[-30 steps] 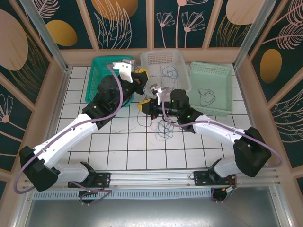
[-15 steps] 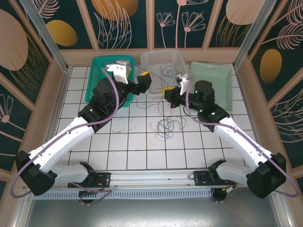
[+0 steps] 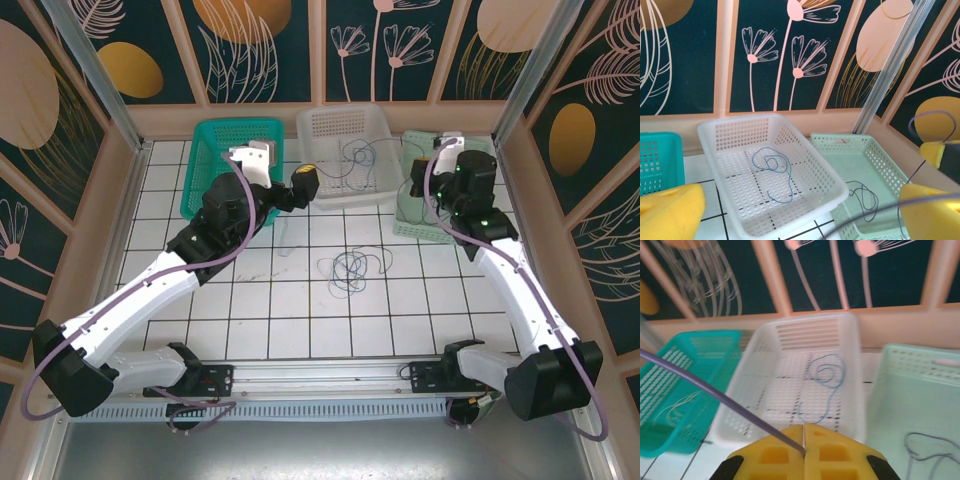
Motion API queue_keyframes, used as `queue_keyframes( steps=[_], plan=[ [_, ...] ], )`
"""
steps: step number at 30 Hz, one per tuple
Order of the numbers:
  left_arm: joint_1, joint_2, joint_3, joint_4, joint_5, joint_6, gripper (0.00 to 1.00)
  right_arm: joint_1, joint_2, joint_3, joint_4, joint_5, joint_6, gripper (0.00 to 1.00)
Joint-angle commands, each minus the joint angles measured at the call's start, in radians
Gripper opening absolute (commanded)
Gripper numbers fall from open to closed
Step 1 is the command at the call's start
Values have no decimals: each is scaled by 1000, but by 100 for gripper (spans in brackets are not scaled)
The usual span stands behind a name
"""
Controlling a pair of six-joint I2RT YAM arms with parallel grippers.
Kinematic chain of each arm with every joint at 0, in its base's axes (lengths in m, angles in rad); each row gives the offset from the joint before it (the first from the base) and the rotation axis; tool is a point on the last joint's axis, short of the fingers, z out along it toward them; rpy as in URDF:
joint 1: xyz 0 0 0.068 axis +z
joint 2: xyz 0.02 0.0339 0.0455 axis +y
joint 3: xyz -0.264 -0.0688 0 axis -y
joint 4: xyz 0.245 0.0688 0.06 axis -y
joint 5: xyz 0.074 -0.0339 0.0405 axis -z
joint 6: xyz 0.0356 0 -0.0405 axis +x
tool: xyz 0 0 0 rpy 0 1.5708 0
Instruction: Untangle the cables
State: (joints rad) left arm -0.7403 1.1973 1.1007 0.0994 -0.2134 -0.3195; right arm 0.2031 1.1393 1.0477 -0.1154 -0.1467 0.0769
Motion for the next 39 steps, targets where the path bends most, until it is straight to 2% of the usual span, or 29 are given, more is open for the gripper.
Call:
queue_keyframes(
  steps=[1,6,11,20,27,34,37,39],
  plan=[
    [4,-16,-13,3,17,0,99,-59,-27,46,59,67,8,0],
    [5,-28,-29,10,13,-2,98,-173,-40,24,132,55,58,0],
    [5,-49,-48,24,10,-3,99,-232,-94,-26,213,8,121,0],
    [5,-51,-56,29,12,-6,99,-266,-103,-34,208,5,136,0],
    [5,-41,-82,51,26,-13,99,-278,-180,-81,325,-51,235,0],
    [4,103,-82,87,205,16,98,-278,-219,-81,291,-186,313,0],
    [3,196,-36,97,329,105,98,-277,-244,-80,321,-233,380,0],
    [0,247,-24,126,374,175,97,-275,-247,-59,305,-249,401,0]
  ],
)
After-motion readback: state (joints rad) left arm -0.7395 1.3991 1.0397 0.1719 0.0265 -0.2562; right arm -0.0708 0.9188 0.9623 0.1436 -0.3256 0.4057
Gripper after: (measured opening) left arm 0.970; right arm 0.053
